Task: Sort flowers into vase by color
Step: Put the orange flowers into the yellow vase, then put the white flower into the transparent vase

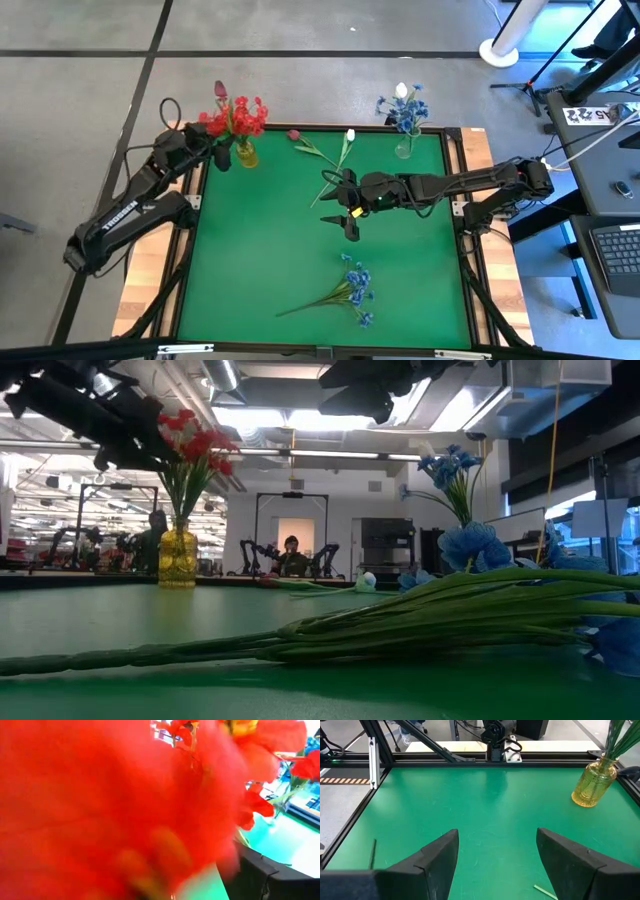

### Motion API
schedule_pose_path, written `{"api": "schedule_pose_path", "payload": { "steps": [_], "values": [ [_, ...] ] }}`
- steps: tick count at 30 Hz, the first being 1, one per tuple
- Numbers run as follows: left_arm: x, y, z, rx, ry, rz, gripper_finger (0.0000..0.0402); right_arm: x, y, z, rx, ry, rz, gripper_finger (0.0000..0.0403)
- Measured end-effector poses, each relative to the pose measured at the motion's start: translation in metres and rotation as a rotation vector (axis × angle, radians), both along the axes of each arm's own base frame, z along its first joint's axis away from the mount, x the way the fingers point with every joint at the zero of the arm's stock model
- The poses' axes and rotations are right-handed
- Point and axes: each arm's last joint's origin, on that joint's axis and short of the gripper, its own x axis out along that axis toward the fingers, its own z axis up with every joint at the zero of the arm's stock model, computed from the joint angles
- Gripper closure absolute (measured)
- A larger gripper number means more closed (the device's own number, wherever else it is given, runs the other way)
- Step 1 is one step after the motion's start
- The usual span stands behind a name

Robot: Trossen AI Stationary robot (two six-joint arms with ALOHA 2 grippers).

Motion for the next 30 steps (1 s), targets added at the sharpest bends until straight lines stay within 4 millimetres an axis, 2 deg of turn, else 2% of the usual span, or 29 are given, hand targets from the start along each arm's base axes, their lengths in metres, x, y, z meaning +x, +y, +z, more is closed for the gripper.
{"api": "schedule_pose_path", "payload": {
  "steps": [7, 16, 19, 24, 27, 30],
  "values": [
    [-0.011, -0.015, 0.010, 0.084, -0.053, 0.072, 0.0172, 0.000, 0.000, 0.000, 0.001, 0.000, 0.000, 0.0139],
    [-0.021, -0.027, 0.021, 0.165, -0.124, 0.080, 0.0172, 0.000, 0.000, 0.000, 0.001, 0.000, 0.000, 0.0139],
    [-0.026, -0.033, 0.034, 0.216, -0.144, 0.078, 0.0172, 0.000, 0.000, 0.000, 0.001, 0.000, 0.000, 0.0139],
    [-0.035, -0.045, 0.068, 0.307, -0.211, 0.058, 0.0172, 0.000, 0.000, 0.000, 0.001, -0.001, 0.000, 0.0139],
    [-0.040, -0.054, 0.086, 0.348, -0.261, -0.018, 0.0172, 0.000, 0.000, 0.000, 0.001, -0.001, 0.000, 0.0139],
    [-0.040, -0.061, 0.095, 0.361, -0.327, -0.172, 0.0172, 0.000, 0.000, 0.000, 0.001, -0.001, 0.000, 0.0139]
  ]
}}
